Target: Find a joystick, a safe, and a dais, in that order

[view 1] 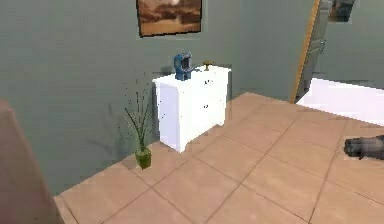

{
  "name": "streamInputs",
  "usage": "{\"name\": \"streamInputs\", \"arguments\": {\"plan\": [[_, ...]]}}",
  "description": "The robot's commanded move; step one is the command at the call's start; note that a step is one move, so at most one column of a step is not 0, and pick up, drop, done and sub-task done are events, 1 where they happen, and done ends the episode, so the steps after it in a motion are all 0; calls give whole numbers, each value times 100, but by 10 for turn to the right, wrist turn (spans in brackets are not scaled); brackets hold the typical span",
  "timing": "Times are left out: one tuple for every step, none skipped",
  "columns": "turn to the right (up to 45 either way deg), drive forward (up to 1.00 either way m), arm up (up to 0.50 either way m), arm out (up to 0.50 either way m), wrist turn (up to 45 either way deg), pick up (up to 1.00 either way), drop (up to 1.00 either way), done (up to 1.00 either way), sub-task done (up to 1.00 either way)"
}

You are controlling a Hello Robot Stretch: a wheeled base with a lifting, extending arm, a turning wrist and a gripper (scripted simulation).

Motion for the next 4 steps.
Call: {"name": "streamInputs", "arguments": {"plan": [[-450, 0, 0, 0, 0, 0, 0, 0, 0], [-210, 0, 0, 0, 0, 0, 0, 0, 0], [0, 30, 0, 0, 0, 0, 0, 0, 0], [120, 0, 0, 0, 0, 0, 0, 0, 0]]}}
